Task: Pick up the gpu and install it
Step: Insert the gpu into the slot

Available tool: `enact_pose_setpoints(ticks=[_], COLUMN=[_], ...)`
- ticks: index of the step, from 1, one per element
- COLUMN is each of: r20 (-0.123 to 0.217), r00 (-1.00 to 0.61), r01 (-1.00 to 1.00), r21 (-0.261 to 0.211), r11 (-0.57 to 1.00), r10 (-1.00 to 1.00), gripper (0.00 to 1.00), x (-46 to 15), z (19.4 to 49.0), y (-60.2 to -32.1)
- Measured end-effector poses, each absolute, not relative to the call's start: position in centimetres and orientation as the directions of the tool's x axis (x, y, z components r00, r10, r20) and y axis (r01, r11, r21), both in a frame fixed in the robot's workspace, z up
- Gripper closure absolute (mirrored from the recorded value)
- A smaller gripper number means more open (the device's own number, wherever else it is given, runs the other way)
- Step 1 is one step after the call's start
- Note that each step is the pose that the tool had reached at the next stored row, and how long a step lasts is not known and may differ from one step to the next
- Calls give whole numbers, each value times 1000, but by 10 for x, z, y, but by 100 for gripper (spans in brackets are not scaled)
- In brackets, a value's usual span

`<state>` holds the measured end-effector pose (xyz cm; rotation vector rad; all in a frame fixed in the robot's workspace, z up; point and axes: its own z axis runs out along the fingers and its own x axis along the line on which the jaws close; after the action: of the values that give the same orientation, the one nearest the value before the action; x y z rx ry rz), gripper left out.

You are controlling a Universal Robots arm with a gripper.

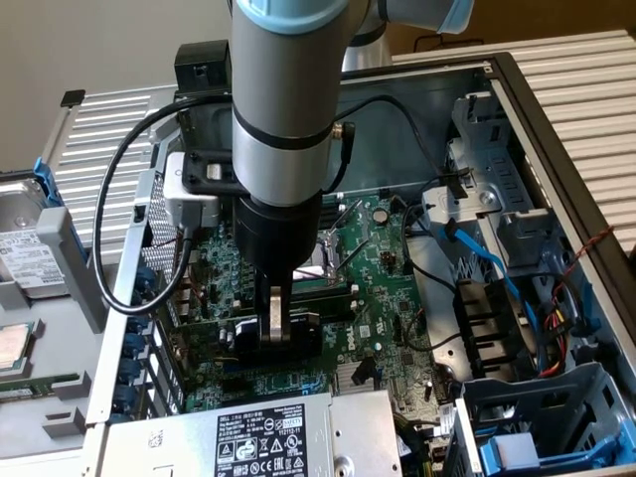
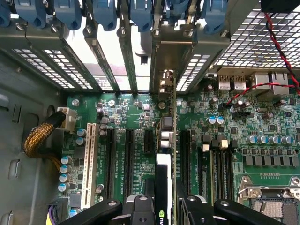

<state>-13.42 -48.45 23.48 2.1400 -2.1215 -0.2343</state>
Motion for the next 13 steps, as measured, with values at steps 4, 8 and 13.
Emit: enact_pose_setpoints(ticks=[4, 8, 13], r20=[-26, -26, -26], r00=[6, 6, 6], r01=[-981, -981, -981], r21=[193, 193, 193], r11=[-11, -11, -11], r10=[-1000, -1000, -1000], gripper=[73, 73, 73], x=[-134, -134, -134], z=[235, 235, 235], y=[-484, -484, -484])
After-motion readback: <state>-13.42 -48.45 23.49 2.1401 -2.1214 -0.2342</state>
